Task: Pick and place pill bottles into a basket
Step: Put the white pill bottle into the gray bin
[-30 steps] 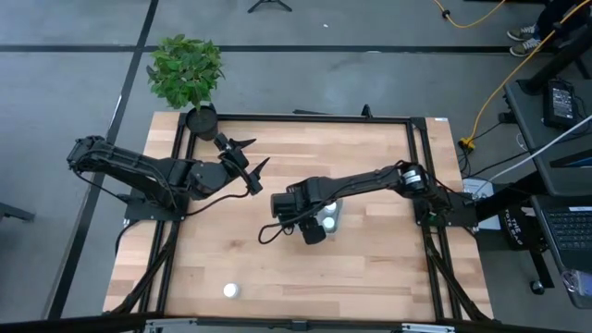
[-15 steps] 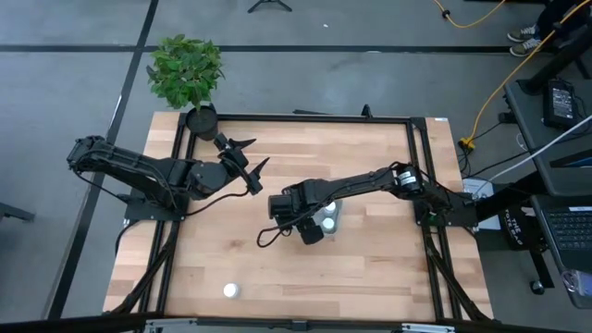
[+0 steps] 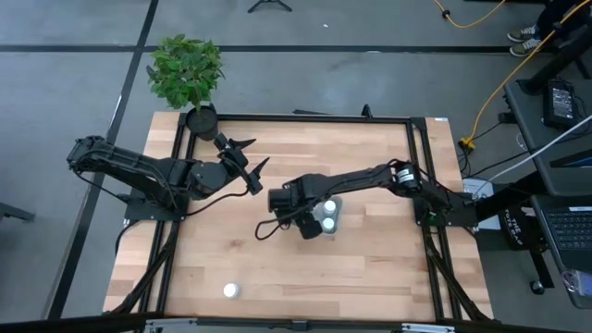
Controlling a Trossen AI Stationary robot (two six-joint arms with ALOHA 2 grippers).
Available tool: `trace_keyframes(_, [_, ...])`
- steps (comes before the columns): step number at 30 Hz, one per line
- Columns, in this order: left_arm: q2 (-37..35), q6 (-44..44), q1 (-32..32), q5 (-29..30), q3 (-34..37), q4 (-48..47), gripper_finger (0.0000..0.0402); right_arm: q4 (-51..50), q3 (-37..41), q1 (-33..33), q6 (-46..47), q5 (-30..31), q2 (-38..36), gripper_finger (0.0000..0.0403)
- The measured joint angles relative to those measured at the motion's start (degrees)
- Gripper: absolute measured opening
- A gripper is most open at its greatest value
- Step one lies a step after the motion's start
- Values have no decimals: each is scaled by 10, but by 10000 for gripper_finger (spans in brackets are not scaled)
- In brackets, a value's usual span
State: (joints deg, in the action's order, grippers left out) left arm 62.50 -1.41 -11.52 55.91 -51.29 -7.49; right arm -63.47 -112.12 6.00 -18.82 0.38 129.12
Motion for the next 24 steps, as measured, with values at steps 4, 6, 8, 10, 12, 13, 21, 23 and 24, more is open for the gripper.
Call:
trace_keyframes(4, [0, 0, 0, 0, 0, 0, 294, -11, 0, 0, -3, 0, 10, 169])
trace_keyframes(6, [0, 0, 0, 0, 0, 1, 294, -11, 0, 0, -3, 0, 15, 169])
trace_keyframes(8, [0, 0, 0, 0, 0, 0, 294, -13, 0, 0, 1, 0, 17, 169])
trace_keyframes(10, [0, 0, 0, 0, 0, 1, 294, -7, 0, 0, 1, 0, 20, 169])
trace_keyframes(12, [0, 0, 0, 0, 0, 1, 294, -7, 0, 0, 1, 0, 25, 169])
trace_keyframes(13, [0, 0, 0, 0, 0, 2, 294, -11, 0, 0, 1, 0, 29, 169])
trace_keyframes(21, [0, 0, 0, 0, 0, 1, 294, -13, -2, 0, 3, 0, 32, 171])
trace_keyframes(23, [0, 0, 0, 0, 0, 0, 294, -14, -3, 0, 3, 0, 32, 198])
trace_keyframes(24, [0, 0, 0, 0, 0, 0, 294, -14, -3, 0, 3, 0, 33, 217])
